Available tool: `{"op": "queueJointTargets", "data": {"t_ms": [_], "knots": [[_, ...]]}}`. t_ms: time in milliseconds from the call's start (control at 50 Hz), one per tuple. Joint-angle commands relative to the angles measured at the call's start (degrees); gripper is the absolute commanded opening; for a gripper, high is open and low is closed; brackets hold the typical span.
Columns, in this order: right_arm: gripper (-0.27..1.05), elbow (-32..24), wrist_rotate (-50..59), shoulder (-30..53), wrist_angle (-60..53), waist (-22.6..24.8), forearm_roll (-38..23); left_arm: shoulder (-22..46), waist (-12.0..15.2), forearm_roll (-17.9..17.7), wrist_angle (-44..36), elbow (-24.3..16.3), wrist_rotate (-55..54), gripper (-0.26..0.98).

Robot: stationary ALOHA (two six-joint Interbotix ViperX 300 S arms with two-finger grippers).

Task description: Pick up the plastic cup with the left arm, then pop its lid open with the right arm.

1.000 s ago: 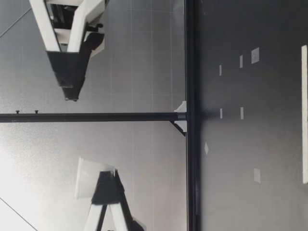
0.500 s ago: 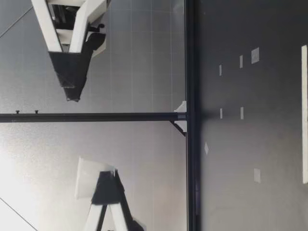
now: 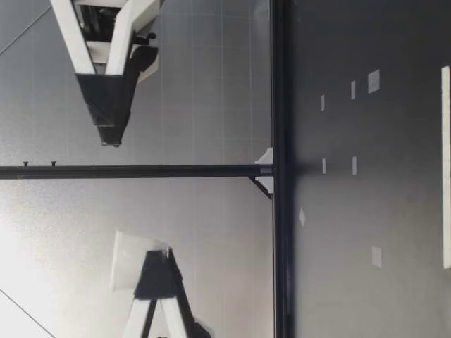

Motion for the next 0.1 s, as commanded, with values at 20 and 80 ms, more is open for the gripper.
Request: {"op": "queueJointTargets", "data": {"t_ms": [20, 80], "knots": [[0.65, -0.5, -0.1, -0.4, -0.2, 0.1, 0.2, -0.5, 0.0, 0.1, -0.3, -0.7, -0.1, 0.16], [0.65, -0.5, 0.0, -0.4, -0.1, 0.1, 0.2, -0.5, 0.1, 0.1, -0.4, -0.7, -0.1, 0.16]]}}
